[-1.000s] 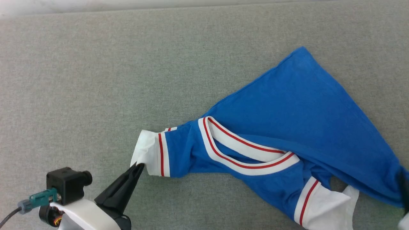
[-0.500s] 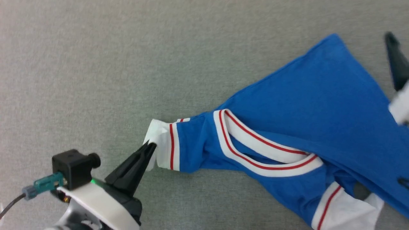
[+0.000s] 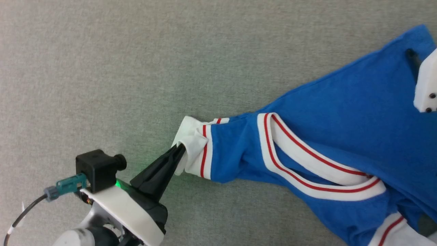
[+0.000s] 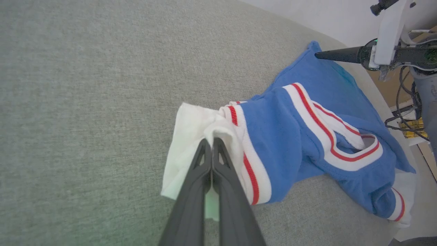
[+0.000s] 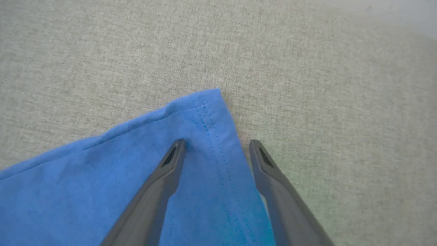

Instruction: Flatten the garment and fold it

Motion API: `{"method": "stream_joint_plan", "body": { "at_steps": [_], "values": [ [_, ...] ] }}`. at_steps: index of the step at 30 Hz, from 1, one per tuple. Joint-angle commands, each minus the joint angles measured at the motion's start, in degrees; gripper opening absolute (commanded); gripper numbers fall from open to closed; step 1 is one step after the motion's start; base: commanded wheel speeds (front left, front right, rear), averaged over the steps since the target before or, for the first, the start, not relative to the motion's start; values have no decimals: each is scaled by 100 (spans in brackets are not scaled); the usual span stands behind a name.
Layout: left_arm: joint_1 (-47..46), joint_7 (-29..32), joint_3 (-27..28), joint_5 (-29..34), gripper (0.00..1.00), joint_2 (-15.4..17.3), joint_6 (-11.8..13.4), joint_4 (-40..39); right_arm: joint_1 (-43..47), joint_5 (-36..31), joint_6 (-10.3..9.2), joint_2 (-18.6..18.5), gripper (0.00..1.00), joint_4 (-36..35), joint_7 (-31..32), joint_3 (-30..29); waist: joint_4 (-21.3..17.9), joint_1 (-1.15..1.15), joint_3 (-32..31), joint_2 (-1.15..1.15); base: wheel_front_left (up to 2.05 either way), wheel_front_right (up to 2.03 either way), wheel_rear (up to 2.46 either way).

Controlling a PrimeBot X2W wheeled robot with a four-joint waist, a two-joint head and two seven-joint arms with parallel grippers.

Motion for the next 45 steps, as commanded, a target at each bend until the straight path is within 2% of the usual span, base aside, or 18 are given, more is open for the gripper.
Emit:
{"method": "stream_joint_plan", "body": {
  "at_steps": [1, 3, 4, 5, 11, 17, 23, 29, 35, 41, 45],
  "values": [
    [-128, -35, -27, 42, 0, -45, -53, 35, -83, -28, -5, -32, 100, 66, 1, -41, 165, -1, 171, 0, 0, 0, 0],
    [-154, -40, -50, 38, 0, -59, -65, 64, -75, -25, -5, -38, 100, 166, 125, -68, 194, -1, 208, 0, 0, 0, 0],
    [-161, -44, -56, 33, 0, -66, -68, 76, -69, -15, -5, -36, 29, 190, 206, -72, 199, -1, 224, 0, 0, 0, 0],
    [-166, -45, -60, 26, 0, -69, -70, 89, -70, -8, -5, -35, 0, 192, 270, -73, 200, -1, 240, 0, 0, 0, 0],
    [-197, -77, -60, 16, 0, -67, -84, 190, -60, 5, -5, -31, 0, 109, 368, -45, 137, -1, 90, 0, 0, 0, 0],
    [-442, -260, 99, 265, 0, 41, -89, 167, -191, 231, -5, 63, 0, -98, -252, 30, -20, -1, -433, 0, 0, 0, 0],
    [-1161, -274, 260, 680, 0, 249, -115, 277, -447, 504, -5, 329, 0, -295, -1127, -72, -264, -1, -1145, 0, 0, 0, 0],
    [-2658, 120, 389, 949, 0, 634, -300, 565, -964, 661, -5, 444, 0, -220, -1807, -40, -499, -1, -1776, 0, 0, 0, 0],
    [-4658, 243, 262, 1152, 0, 711, -463, 1358, -1741, 725, -5, 540, 0, 28, -2122, 87, -684, -1, -2133, 0, 0, 0, 0],
    [-6224, 396, -306, 1214, 0, 940, -538, 2489, -2523, 639, -5, 638, 0, 535, -2246, 183, -909, -1, -2307, 0, 0, 0, 0],
    [-6984, 468, -1006, 1130, 0, 1300, -542, 3030, -2932, 529, -5, 713, 0, 958, -2250, 238, -1041, -1, -2311, 0, 0, 0, 0]
  ]
}}
